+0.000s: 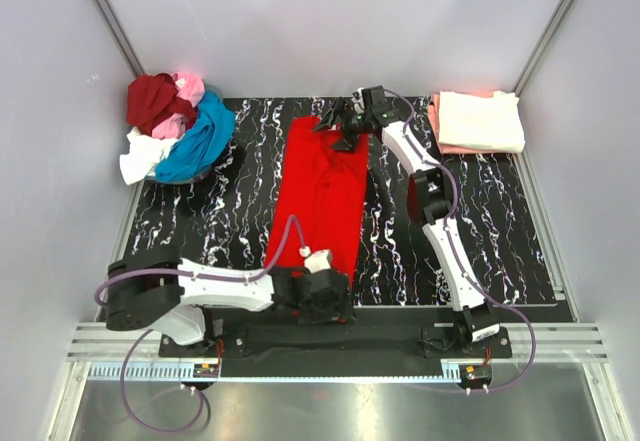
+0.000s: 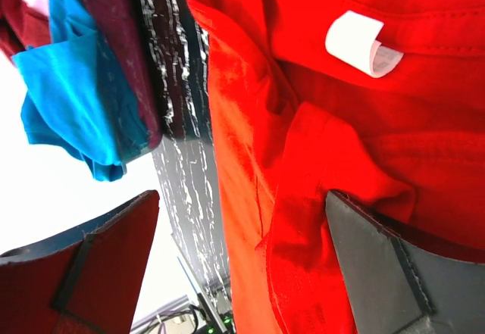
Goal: Fold and stack the t-shirts
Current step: Fold the tshirt
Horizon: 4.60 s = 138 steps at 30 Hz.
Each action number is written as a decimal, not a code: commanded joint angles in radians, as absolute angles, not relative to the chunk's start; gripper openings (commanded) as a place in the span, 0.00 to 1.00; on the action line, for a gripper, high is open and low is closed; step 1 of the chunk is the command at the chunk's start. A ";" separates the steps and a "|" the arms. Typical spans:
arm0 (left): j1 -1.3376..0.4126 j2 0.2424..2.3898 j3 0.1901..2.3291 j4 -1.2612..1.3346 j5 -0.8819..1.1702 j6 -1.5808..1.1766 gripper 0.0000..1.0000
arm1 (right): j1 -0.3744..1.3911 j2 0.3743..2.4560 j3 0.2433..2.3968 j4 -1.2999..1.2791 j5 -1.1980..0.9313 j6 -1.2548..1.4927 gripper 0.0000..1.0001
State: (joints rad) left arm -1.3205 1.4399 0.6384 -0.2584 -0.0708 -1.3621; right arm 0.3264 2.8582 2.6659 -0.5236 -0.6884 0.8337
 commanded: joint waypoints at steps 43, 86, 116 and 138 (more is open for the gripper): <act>-0.723 0.827 0.701 -0.888 -0.233 -0.945 0.99 | 0.876 1.063 0.683 -0.626 -0.081 1.009 0.65; -0.744 0.623 0.414 -0.718 -0.043 -1.090 0.84 | 1.124 1.128 0.672 -0.666 0.091 1.153 0.00; -1.376 1.023 0.423 -0.477 -0.348 -1.509 0.56 | 1.126 1.062 0.624 -0.690 0.095 1.135 0.00; -1.376 1.154 0.489 -0.471 -0.331 -1.462 0.04 | 1.124 1.065 0.620 -0.673 0.089 1.124 0.00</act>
